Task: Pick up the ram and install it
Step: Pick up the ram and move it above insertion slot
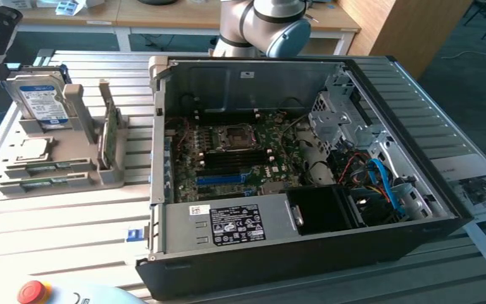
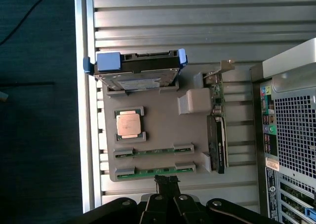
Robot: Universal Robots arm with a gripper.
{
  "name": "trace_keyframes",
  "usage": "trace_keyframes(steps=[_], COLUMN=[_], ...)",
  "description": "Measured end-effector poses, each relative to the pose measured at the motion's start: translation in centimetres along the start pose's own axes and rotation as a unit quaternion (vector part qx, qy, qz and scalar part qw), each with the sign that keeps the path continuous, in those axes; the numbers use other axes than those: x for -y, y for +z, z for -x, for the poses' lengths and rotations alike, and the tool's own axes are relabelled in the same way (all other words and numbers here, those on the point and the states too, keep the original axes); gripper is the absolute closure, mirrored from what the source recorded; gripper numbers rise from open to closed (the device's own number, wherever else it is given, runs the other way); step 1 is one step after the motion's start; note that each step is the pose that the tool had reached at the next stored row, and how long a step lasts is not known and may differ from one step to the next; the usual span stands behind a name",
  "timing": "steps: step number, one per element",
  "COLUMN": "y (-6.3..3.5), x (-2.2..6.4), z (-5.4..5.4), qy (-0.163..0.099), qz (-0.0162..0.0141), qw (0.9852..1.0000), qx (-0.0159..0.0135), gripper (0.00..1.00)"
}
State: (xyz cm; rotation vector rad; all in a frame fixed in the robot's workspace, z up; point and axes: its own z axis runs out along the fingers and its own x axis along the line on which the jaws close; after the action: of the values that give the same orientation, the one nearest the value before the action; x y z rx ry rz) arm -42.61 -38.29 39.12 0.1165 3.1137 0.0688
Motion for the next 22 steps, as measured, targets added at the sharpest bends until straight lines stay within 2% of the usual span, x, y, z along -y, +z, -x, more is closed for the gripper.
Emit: trace_keyframes(steps=[11, 22], y=[0.0, 0.01], x=[0.0, 0.04], z=[0.0, 0.0], qy=[-0.004, -0.036], qz=[0.0001, 0.0009], qw=[1.0, 0.9993], qx=[-0.0002, -0.0016], gripper=[0.9, 0.9])
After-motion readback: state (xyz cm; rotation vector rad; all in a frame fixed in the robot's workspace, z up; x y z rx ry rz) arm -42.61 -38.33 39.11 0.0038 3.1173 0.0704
